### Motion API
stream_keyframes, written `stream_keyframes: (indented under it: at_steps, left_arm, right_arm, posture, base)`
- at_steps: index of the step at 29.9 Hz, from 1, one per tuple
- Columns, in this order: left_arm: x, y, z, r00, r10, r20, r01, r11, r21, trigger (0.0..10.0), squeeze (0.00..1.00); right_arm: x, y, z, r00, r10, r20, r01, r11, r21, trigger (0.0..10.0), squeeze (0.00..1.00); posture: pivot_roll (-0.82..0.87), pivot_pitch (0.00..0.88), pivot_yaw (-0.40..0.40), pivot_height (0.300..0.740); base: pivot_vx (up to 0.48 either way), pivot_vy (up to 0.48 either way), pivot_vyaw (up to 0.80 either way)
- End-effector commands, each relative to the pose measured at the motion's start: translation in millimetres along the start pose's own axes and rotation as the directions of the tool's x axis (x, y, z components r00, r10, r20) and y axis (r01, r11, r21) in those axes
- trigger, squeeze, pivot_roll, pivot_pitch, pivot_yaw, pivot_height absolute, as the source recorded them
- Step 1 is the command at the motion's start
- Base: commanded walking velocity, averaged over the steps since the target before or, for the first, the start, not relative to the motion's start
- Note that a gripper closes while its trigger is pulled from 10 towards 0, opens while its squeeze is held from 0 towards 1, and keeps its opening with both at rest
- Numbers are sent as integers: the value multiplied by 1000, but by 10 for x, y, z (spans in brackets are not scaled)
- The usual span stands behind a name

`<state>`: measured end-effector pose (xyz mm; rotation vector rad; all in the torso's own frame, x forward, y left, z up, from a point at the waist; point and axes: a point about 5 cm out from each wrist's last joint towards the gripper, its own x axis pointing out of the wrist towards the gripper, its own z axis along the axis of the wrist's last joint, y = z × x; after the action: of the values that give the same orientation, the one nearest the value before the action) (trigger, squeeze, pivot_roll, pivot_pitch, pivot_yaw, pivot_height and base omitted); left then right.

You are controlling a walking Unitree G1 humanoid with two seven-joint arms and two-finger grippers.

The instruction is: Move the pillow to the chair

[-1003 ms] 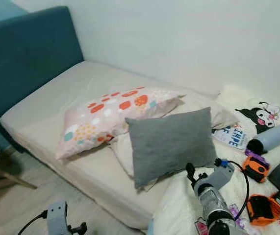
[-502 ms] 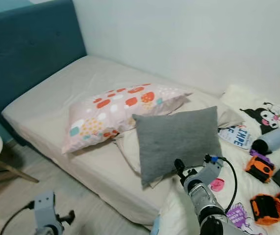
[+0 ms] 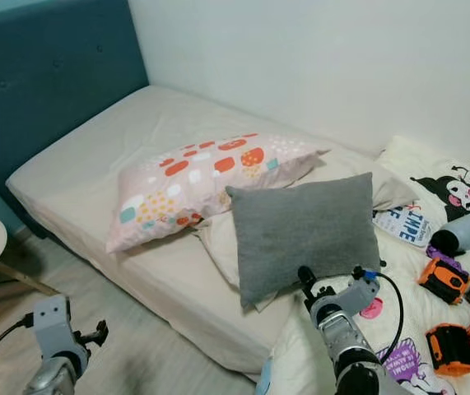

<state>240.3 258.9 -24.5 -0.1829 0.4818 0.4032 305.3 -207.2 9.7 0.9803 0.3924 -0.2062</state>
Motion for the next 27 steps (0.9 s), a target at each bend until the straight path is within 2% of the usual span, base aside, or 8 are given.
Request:
stream_keyframes:
  at_steps: [1,5,10,16,19,21,22,27]
  left_arm:
    - [-54,127,-103,999,27,-26,-27,1000,1,10000,0]
    - [-73,141,-137,999,27,-31,-27,1000,2,10000,0]
    - [-135,155,-226,1000,5,-24,-5,1000,6,10000,0]
    - [-140,39,-205,998,-56,15,56,998,9,10000,0]
    - [-144,23,-205,998,-64,21,64,998,11,10000,0]
    - [-145,-28,-195,996,-84,34,84,996,9,10000,0]
    - [-149,-109,-186,992,-114,52,114,993,5,10000,0]
    - [-160,-138,-202,991,-124,53,124,992,5,10000,0]
  right_arm:
    - [-31,-82,7,1000,-26,2,25,999,34,10000,0]
    - [-34,-88,34,1000,-23,10,22,999,39,10000,0]
    - [-24,-19,197,994,69,82,-77,991,107,10000,0]
    - [-3,125,412,971,184,153,-205,969,135,10000,0]
    - [-4,137,440,967,198,161,-220,966,134,10000,0]
    - [0,187,532,955,224,197,-254,956,144,10000,0]
    - [17,340,685,923,299,240,-336,933,128,10000,0]
    - [25,455,773,897,354,266,-395,911,121,10000,0]
  posture:
    - [-45,151,31,635]
    - [-41,165,33,630]
    - [-29,244,45,610]
    - [-25,318,48,585]
    - [-24,322,48,580]
    - [-25,357,46,580]
    - [-27,374,39,580]
    - [-31,386,39,580]
  base:
    - [0,0,0]
    - [0,0,0]
    - [0,0,0]
    - [0,0,0]
    - [0,0,0]
    - [0,0,0]
    - [0,0,0]
    - [0,0,0]
